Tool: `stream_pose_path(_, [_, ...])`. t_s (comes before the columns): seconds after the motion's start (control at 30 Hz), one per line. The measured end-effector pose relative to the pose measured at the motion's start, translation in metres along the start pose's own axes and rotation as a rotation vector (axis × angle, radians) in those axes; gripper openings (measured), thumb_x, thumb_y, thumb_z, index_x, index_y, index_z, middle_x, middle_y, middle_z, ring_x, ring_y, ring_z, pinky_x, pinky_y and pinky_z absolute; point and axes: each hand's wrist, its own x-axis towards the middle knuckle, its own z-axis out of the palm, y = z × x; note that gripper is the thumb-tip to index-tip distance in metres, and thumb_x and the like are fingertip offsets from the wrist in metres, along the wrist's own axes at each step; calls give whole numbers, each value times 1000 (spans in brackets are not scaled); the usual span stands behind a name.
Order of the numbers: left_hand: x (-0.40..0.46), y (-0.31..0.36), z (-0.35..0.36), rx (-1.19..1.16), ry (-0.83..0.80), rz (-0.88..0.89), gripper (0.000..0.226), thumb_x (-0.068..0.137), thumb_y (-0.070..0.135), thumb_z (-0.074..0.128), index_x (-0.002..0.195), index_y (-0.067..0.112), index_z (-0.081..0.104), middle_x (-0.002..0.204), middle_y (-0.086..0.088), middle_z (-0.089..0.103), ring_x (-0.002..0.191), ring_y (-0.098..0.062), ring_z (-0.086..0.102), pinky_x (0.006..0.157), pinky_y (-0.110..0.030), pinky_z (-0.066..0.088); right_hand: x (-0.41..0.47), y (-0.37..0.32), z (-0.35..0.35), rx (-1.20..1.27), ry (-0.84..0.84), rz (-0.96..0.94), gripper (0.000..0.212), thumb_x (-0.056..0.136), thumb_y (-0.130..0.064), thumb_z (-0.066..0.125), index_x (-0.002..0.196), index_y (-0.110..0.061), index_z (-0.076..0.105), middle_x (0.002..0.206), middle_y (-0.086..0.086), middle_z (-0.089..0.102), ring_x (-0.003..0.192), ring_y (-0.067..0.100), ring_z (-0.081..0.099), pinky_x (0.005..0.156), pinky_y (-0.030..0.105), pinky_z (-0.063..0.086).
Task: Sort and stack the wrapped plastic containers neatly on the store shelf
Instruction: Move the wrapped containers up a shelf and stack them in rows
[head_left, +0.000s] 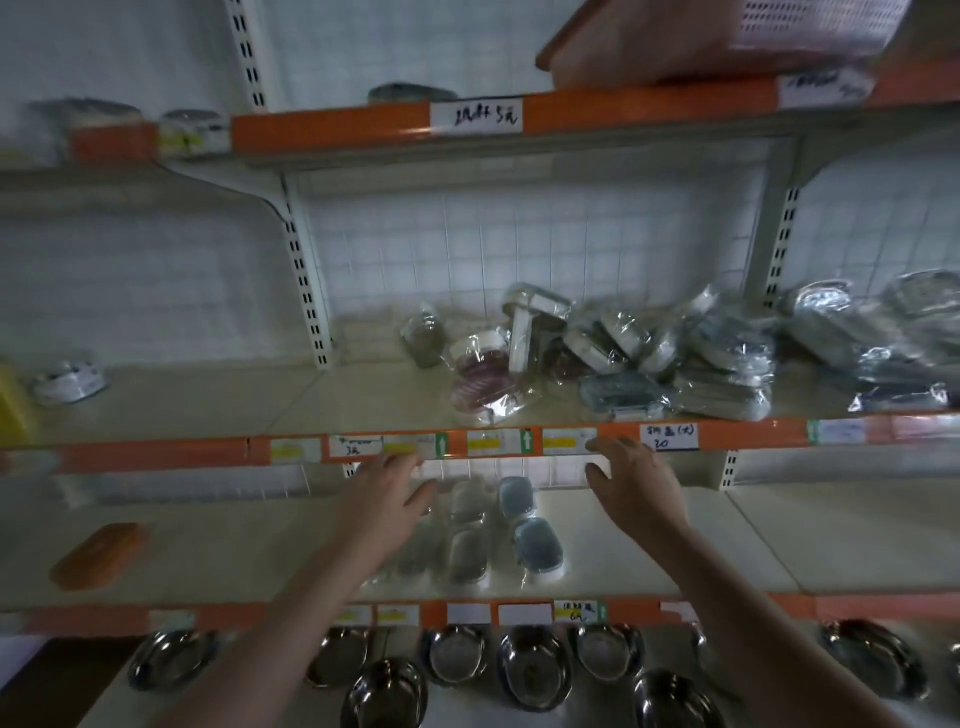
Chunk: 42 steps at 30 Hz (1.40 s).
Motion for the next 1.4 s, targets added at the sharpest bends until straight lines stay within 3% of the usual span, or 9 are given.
stream_pose_path(0.17, [21,5,-22,40,52,5,50,91,49,45,123,13,59,121,-5,60,113,-23,53,89,-30,38,14,-1,-21,-2,48,-15,31,90,-20,53,119,-15,61,117,10,61,106,28,56,84,34,42])
stream_pose_path(0.5, [95,19,8,94,-30,42,49,95,47,46,131,14,50,131,0,52,120,-17,47,96,-26,36,77,42,-12,-15,85,-29,30,85,-19,60,114,-15,65,112,11,63,102,31,57,84,36,43])
stream_pose_path(0.67, [145,31,48,101,-115,27,86,74,75,22,132,18,50,131,0,53,120,-18,47,98,-30,40,126,80,0,-20,28,-28,32,78,-16,68,110,-10,68,106,17,65,98,37,58,83,41,45])
stream_pose_path(0.87, [186,32,88,160,-174,1,65,88,64,41,137,22,45,138,2,46,125,-18,44,100,-33,40,175,109,4,-181,-217,-214,57,88,-49,55,139,-30,41,137,-2,45,127,18,40,106,37,29])
stream_pose_path(0.97, [195,28,98,172,-186,-26,81,80,75,29,141,23,42,144,-1,42,130,-21,40,105,-34,36,189,115,7,-177,-354,-232,66,84,-61,49,142,-34,34,145,-4,36,135,17,30,111,40,24])
stream_pose_path(1.13, [200,27,103,237,-169,-49,101,61,81,6,138,28,45,144,0,43,126,-24,43,103,-34,33,203,124,10,-174,-537,-224,104,54,-94,37,143,-40,28,151,-7,27,139,21,21,113,41,24])
stream_pose_path(1.23, [199,29,97,292,-192,-73,88,64,88,21,131,37,46,135,3,51,121,-25,46,97,-36,34,208,122,12,-257,-584,-244,86,73,-66,62,145,-41,23,149,-6,28,138,23,20,112,38,24])
stream_pose_path(1.3, [199,29,93,317,-244,-96,77,72,82,41,132,36,42,136,0,49,124,-27,41,99,-38,32,213,119,10,-283,-589,-246,87,71,-65,64,144,-43,22,145,-6,34,134,23,26,108,37,27])
stream_pose_path(1.4, [200,27,89,315,-302,-150,87,69,81,49,137,29,36,143,-7,40,131,-30,33,105,-40,28,216,116,7,-311,-533,-260,93,62,-76,63,141,-49,24,138,-4,44,128,22,36,105,36,31])
